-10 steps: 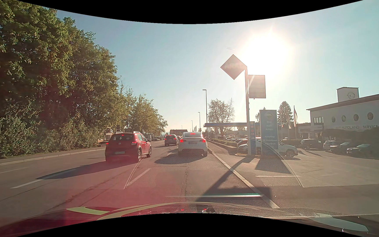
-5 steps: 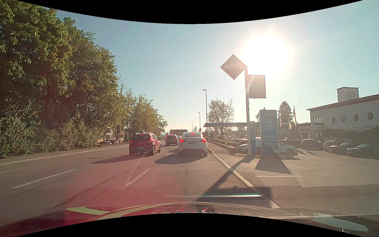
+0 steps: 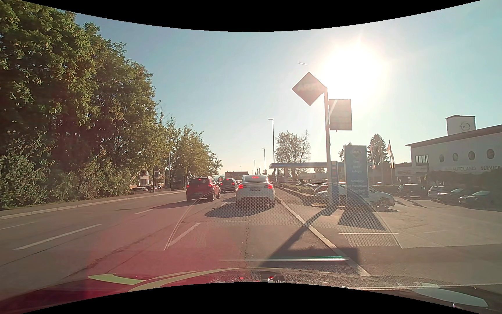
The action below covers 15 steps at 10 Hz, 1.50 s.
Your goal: Follow the waypoints while adhering to traffic rules and regulations
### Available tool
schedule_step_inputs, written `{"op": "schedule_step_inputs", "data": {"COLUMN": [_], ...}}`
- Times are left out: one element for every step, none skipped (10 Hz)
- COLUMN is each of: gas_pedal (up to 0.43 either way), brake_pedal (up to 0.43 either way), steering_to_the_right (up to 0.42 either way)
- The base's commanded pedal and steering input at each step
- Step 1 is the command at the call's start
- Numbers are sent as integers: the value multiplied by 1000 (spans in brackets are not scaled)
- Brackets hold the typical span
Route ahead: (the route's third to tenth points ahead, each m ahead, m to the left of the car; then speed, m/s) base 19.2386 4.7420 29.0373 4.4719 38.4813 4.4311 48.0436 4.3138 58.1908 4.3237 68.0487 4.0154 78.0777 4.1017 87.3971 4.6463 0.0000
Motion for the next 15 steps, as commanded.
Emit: {"op": "schedule_step_inputs", "data": {"gas_pedal": [0,0,0,0,0,0,0,0,0,0,0,0,0,0,0], "brake_pedal": [268,268,262,268,268,268,268,268,268,268,268,268,268,268,268], "steering_to_the_right": [-1,-1,-1,-1,-1,-1,-1,-1,-1,-1,-1,-1,-1,-1,-1]}}
